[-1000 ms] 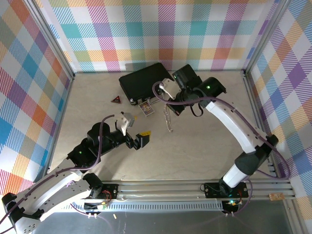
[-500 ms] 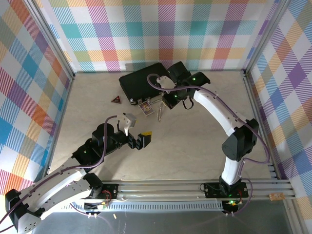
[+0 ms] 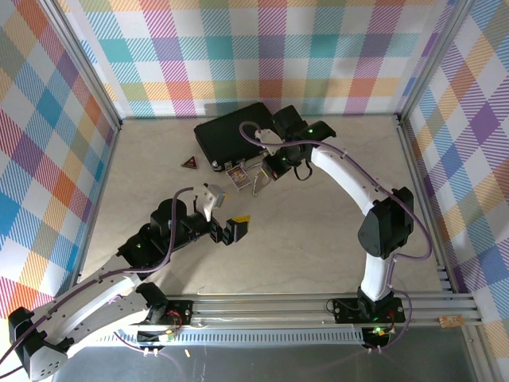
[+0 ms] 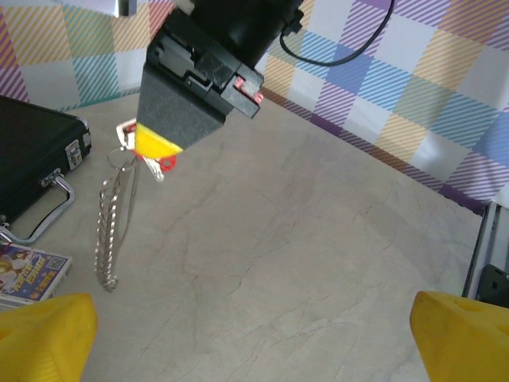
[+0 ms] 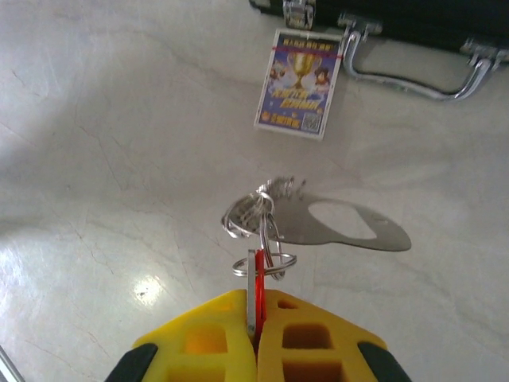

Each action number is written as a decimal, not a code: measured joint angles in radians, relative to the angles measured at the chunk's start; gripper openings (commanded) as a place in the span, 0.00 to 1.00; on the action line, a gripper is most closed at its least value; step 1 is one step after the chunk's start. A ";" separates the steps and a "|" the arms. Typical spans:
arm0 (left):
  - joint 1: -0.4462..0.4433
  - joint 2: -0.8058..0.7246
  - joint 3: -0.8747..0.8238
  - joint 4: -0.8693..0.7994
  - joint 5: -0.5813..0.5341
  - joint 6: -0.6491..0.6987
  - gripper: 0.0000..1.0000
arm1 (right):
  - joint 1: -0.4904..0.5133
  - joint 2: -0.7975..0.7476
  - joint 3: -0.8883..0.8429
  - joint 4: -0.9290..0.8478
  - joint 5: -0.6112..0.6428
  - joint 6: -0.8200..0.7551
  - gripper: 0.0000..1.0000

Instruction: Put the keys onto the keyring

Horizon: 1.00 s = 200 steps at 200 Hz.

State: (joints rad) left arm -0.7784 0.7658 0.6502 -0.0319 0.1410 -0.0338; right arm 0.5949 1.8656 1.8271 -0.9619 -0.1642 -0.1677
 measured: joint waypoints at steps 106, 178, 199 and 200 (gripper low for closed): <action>0.000 -0.030 0.000 0.014 0.000 0.002 1.00 | 0.000 -0.102 -0.193 0.042 -0.114 0.066 0.00; 0.000 -0.036 0.000 0.014 0.000 0.004 1.00 | 0.003 -0.183 -0.364 0.059 -0.156 0.095 0.00; 0.000 -0.036 0.000 0.014 0.000 0.004 1.00 | 0.004 -0.204 -0.408 0.062 -0.163 0.106 0.00; 0.000 -0.036 0.000 0.014 0.000 0.004 1.00 | 0.004 -0.205 -0.409 0.062 -0.163 0.106 0.00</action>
State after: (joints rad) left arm -0.7784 0.7296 0.6502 -0.0174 0.1406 -0.0296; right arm 0.5991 1.6608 1.4178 -0.9001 -0.3271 -0.0620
